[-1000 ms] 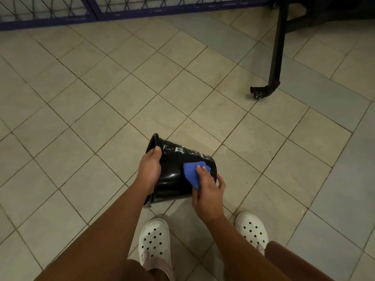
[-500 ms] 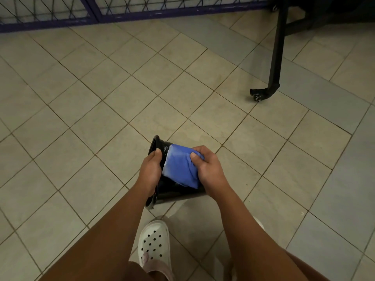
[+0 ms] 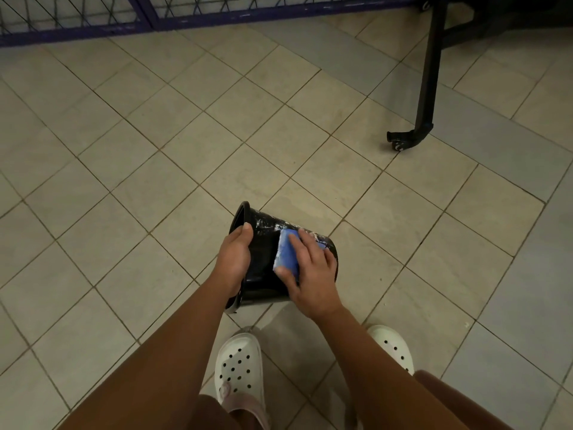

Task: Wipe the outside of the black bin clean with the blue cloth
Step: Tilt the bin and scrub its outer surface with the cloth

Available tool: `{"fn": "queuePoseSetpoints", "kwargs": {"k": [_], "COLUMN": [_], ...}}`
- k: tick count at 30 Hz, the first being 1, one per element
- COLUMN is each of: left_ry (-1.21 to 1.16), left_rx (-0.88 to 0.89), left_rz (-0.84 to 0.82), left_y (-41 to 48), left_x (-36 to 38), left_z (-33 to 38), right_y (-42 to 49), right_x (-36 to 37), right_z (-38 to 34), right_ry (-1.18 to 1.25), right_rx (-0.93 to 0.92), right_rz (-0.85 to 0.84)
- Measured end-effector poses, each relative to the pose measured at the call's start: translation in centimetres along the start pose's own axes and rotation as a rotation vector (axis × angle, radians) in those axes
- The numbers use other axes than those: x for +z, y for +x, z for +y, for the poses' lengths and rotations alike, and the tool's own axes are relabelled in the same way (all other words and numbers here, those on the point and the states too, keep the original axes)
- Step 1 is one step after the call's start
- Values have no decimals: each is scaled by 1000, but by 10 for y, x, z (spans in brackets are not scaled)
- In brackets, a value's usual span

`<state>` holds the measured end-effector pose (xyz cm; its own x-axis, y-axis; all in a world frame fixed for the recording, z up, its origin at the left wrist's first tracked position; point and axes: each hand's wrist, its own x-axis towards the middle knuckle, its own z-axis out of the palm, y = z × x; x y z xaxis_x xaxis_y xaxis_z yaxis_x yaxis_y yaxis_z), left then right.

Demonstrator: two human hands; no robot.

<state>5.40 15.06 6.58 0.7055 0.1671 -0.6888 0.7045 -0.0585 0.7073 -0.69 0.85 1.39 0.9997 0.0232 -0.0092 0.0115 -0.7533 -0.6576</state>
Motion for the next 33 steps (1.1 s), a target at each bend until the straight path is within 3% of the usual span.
{"fn": "queuePoseSetpoints", "kwargs": {"k": [5,10,14,17,20,23,29,33], "left_ry": [19,17,23,11,5,4,27,22], "left_rx": [24,14,5,-1,-10,3,16,18], "left_rz": [-12,15,22,26,40,9,-28,-59], "left_y": [0,0,1,1,2,0,-2,-1], "left_x": [0,-2,-3,-2,-2,0,6,7], "left_z": [-1,-1,-2,-1,-2,-1,0,1], "right_y": [3,1,2,4,6,12,14,14], "right_x": [1,-6,-16,-22,-22,-13,7,7], "right_z": [6,17,27,31,13,-10,-18,-26], "right_ry": [-73,-106,46,290,555,383,-196,46], "right_rx": [51,-85,-143,-46,92,259,418,485], "right_rz": [-69,-23,-150,-277,-49,119,129,30]}}
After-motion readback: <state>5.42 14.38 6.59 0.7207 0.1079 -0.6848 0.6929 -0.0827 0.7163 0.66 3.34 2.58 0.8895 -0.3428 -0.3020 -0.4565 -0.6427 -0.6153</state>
